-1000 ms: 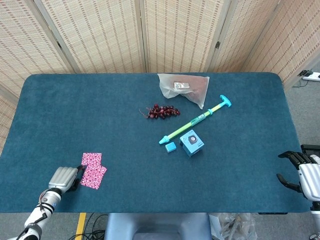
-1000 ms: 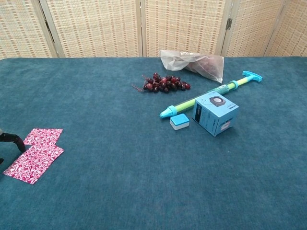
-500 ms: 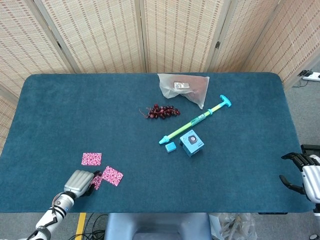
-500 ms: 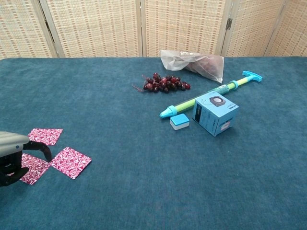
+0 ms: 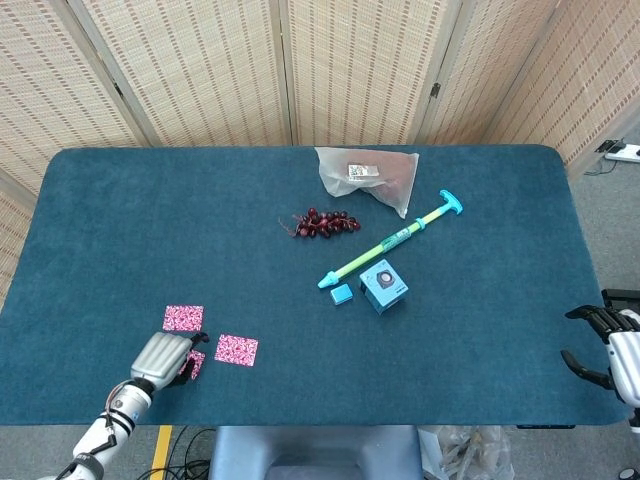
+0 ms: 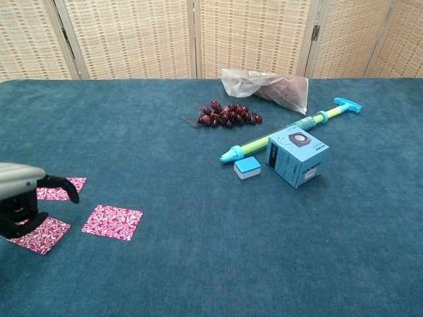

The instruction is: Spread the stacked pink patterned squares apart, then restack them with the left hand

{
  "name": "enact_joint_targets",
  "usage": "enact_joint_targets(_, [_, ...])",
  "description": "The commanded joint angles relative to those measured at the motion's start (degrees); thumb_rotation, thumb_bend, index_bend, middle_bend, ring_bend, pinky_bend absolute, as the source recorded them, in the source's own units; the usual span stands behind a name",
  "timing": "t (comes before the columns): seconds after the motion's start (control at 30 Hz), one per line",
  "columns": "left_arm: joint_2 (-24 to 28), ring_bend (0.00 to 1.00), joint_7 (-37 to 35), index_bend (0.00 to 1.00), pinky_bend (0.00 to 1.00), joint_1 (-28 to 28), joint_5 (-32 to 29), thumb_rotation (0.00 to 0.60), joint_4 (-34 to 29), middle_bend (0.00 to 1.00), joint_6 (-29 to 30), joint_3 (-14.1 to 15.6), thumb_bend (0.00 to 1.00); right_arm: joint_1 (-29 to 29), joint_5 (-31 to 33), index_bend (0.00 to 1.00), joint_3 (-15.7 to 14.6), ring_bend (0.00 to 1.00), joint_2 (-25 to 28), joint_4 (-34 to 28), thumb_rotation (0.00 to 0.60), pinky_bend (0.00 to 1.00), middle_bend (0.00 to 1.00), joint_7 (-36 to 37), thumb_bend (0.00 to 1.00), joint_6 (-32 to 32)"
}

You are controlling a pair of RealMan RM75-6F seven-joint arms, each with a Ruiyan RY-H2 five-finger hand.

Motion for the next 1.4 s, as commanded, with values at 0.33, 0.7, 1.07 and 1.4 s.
enact_joint_targets(0.33, [-0.76,0.97,-13.16,0.32,1.00,5.21,8.32,0.600,11.96,1.00,8.24,-3.71,0.26,0.45,-0.77,0.33,-0.10,0.29,0.13,-0.48,0.600,0.32,0.34,-0.47,0.28,-0.19])
enact_joint_targets(0.7, [-3.02,0.96,-16.74,0.37,1.00,3.97,9.86,0.600,18.12,1.00,3.32,-5.01,0.20,0.65,-0.88,0.33,-0.24,0.29,0.23,-0.96,0.600,0.32,0.34,-1.03,0.28,-0.54])
enact_joint_targets(1.07, [-5.70,1.00,-16.77,0.36,1.00,0.72,5.23,0.600,23.71,1.00,-4.77,-7.27,0.32,0.53,-0.83,0.33,-0.42,0.29,0.26,-0.74,0.600,0.32,0.34,-0.76,0.28,-0.55])
enact_joint_targets(1.4, [-6.26,1.00,-13.66,0.34,1.00,-0.63,1.18,0.600,24.25,1.00,-7.93,-7.67,0.33,1.05,-0.87,0.33,-0.05,0.29,0.51,-0.85,0.600,0.32,0.34,-0.91,0.28,-0.79])
